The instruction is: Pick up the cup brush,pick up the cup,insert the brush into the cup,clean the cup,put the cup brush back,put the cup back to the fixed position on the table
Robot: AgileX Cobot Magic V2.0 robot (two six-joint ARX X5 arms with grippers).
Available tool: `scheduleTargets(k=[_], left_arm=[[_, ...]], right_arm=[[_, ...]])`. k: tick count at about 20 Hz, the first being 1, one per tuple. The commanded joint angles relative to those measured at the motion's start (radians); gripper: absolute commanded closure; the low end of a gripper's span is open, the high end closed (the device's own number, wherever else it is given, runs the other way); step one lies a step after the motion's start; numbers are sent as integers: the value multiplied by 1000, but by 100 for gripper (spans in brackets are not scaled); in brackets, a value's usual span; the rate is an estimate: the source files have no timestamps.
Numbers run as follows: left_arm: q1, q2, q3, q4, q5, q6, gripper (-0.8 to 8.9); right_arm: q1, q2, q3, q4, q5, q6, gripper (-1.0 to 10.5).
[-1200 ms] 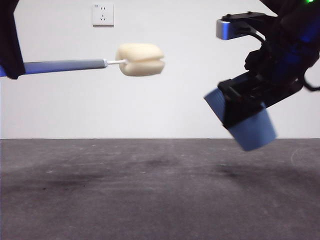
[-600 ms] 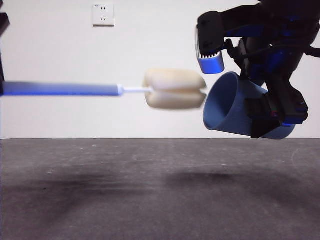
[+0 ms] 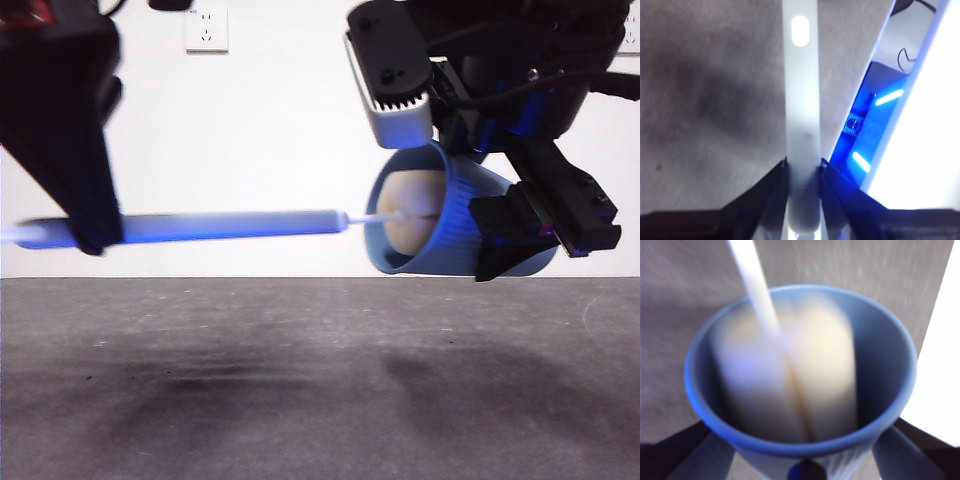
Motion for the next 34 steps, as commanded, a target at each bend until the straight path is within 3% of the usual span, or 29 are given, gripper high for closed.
scheduleTargets(k=[1, 5, 8, 11, 17, 25, 31, 34], left_arm=[[-24, 16, -2, 44, 12, -45, 822], [-49, 19, -2, 82, 12, -87, 822], [-48, 13, -2, -16, -5, -87, 822], [-47, -35, -2, -101, -108, -100, 822], [-47, -113, -2, -187, -92, -106, 822], [-66, -11, -2, 17, 14, -121, 822], [-69, 42, -2, 93, 10, -163, 822], [-67, -5, -2, 29, -72, -170, 822]], right_arm=[[31, 14, 4, 6, 1, -8, 963], [50, 20, 4, 5, 3, 4, 963], [38, 20, 4, -12, 42, 28, 963], [11, 20, 4, -32, 55, 49, 963], [-4, 20, 4, -10, 50, 60, 963], [25, 20, 4, -4, -2, 60, 963], [49, 20, 4, -5, 11, 77, 963], [45, 20, 4, -30, 61, 100, 963]])
